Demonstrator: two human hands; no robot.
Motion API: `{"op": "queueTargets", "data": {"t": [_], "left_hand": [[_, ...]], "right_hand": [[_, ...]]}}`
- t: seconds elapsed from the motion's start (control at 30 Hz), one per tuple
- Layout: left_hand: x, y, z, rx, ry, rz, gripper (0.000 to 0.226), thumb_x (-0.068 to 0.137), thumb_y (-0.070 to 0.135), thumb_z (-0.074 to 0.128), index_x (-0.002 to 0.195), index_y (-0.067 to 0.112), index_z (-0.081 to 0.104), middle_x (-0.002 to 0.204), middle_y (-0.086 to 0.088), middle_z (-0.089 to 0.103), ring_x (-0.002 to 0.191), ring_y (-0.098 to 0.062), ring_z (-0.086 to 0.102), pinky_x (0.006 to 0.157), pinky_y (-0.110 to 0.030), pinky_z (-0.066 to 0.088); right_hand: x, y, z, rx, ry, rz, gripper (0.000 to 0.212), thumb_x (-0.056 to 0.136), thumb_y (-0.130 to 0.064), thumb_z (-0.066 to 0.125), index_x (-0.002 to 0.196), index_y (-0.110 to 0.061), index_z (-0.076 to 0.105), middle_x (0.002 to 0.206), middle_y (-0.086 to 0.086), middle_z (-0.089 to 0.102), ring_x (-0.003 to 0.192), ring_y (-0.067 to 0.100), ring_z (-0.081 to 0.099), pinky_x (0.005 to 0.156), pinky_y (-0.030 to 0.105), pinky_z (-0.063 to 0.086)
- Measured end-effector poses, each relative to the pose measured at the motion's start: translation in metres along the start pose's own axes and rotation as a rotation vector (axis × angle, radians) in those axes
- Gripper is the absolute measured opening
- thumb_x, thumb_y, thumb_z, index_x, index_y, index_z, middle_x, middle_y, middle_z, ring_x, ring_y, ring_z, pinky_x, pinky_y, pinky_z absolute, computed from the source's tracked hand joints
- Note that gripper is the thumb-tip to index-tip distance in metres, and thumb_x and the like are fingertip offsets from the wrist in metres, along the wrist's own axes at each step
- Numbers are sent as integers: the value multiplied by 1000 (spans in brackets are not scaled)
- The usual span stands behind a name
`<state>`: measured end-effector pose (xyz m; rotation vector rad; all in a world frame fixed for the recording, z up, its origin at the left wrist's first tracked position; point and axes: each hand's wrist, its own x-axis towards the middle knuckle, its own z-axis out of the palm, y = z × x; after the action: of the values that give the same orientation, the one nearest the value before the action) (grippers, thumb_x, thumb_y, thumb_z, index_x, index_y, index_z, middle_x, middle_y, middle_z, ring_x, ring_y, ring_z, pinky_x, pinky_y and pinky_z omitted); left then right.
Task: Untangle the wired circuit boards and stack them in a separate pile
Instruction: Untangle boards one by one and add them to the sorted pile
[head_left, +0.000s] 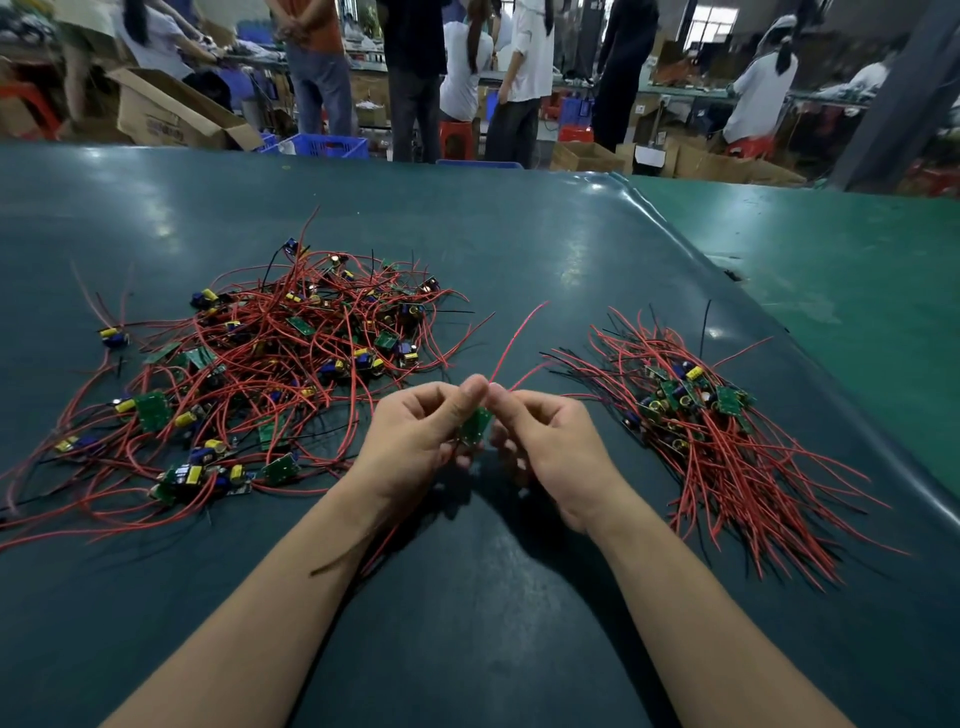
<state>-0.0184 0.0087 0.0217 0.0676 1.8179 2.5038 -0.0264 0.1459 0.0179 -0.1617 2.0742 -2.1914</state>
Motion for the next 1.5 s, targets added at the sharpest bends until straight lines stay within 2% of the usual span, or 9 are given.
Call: {"op": "queueTargets", "data": {"t": [0.33, 0.47, 0.67, 0.83, 0.93, 1.13, 1.27, 1.4, 1.5], "left_hand": [[0, -3, -3, -67, -100, -62, 10, 75, 10, 69, 81, 5, 76, 82, -15, 73, 67, -21, 70, 68, -28, 59], [-1, -4, -2, 11, -102, -34, 8, 74, 12, 70, 75, 8, 76, 76, -10, 72, 60, -18, 68, 61, -25, 58], [0, -7, -2, 62, -49, -4, 19, 70, 23, 73, 84, 12, 79, 86, -15, 74, 77, -26, 65, 74, -33, 55], [1, -9, -2, 194, 23, 101, 8, 83, 12, 73, 81, 17, 79, 76, -10, 70, 72, -26, 57, 73, -40, 46], [1, -11, -1, 275, 9, 133, 16, 86, 4, 70, 81, 18, 76, 68, -1, 71, 63, -14, 58, 64, -27, 48], [0, -10, 0, 327, -25, 109, 6, 87, 6, 69, 85, 9, 74, 67, -2, 70, 57, -9, 60, 53, -17, 45], [-1, -9, 0, 305, -63, 94, 10, 89, 12, 67, 89, 3, 72, 76, -15, 65, 65, -21, 54, 58, -26, 45], [0, -8, -1, 174, -99, 46, 16, 87, 11, 69, 72, 14, 72, 70, -14, 57, 62, -21, 46, 58, -29, 37], [0, -7, -3, 185, -157, 14, 10, 76, 20, 73, 66, 16, 72, 66, -9, 57, 59, -19, 46, 55, -26, 38]], "right_hand": [[-2, -8, -10, 383, -53, 106, 14, 90, -12, 65, 97, -4, 73, 58, 0, 66, 42, 9, 58, 40, 18, 47], [1, -3, -12, 260, -48, 87, 23, 76, -24, 73, 93, -9, 79, 88, 21, 65, 78, 31, 53, 72, 35, 45], [2, -2, -13, 138, -30, 107, 43, 80, -35, 69, 100, 3, 69, 51, -5, 47, 39, 5, 35, 36, 14, 25], [1, 3, -10, 33, 66, 20, 33, 93, -24, 66, 90, 9, 68, 47, -4, 46, 36, 6, 33, 36, 15, 25], [1, 4, -8, 6, 114, -67, 21, 93, -17, 66, 82, -2, 74, 47, -4, 43, 38, 8, 31, 37, 16, 25], [0, -1, -9, 120, 25, -3, 19, 99, -9, 54, 99, 1, 71, 48, -11, 54, 39, -1, 47, 37, 12, 36], [-3, -7, -11, 187, -76, 21, 21, 100, -10, 52, 106, -1, 69, 44, -11, 52, 37, -1, 46, 37, 10, 36], [1, -7, -16, 199, -14, 35, 18, 89, -26, 65, 86, -15, 79, 49, -8, 27, 43, 8, 21, 39, 18, 19], [4, -10, -20, 295, 84, 7, 30, 91, -25, 64, 65, -15, 75, 54, -2, 36, 39, 7, 19, 37, 17, 19]]}}
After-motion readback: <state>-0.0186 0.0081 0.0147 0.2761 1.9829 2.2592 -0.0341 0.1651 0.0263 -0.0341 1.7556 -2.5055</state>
